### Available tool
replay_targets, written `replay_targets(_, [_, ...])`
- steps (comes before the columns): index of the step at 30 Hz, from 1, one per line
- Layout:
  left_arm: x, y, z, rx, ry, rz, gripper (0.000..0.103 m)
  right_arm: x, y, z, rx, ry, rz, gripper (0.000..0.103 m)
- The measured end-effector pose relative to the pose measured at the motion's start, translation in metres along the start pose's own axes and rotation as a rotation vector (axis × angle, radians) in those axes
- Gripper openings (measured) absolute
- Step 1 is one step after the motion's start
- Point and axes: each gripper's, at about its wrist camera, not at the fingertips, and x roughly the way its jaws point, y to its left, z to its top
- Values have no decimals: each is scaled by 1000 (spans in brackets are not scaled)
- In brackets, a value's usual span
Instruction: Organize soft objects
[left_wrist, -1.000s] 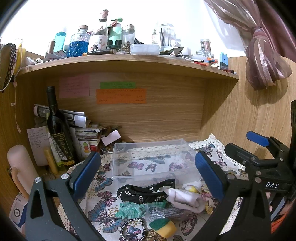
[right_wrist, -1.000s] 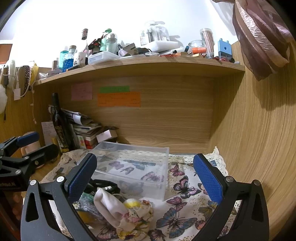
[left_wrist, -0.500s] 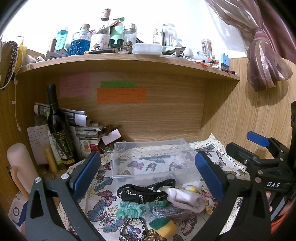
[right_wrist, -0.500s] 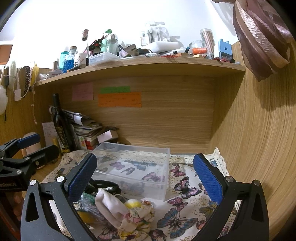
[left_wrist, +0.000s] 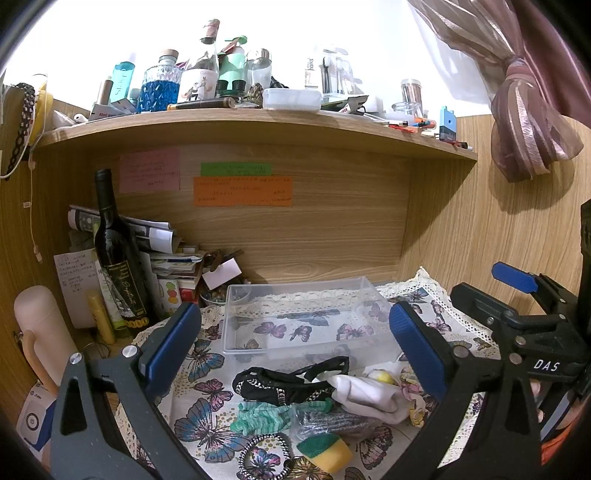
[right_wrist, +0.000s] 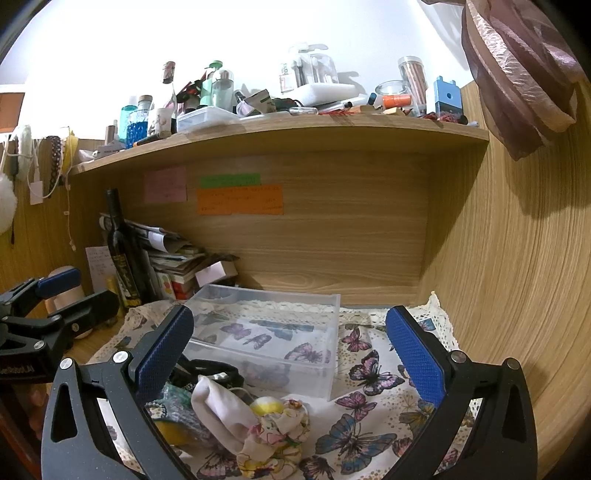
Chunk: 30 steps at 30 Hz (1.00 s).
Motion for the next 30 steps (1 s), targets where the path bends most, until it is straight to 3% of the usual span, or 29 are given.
replay_targets(20, [-1, -1, -1, 2, 3, -10, 103, 0, 0, -1, 7, 8, 3, 103])
replay_targets(30, [10, 8, -22, -49, 99, -21, 103, 4, -5, -8, 23, 31, 12, 103])
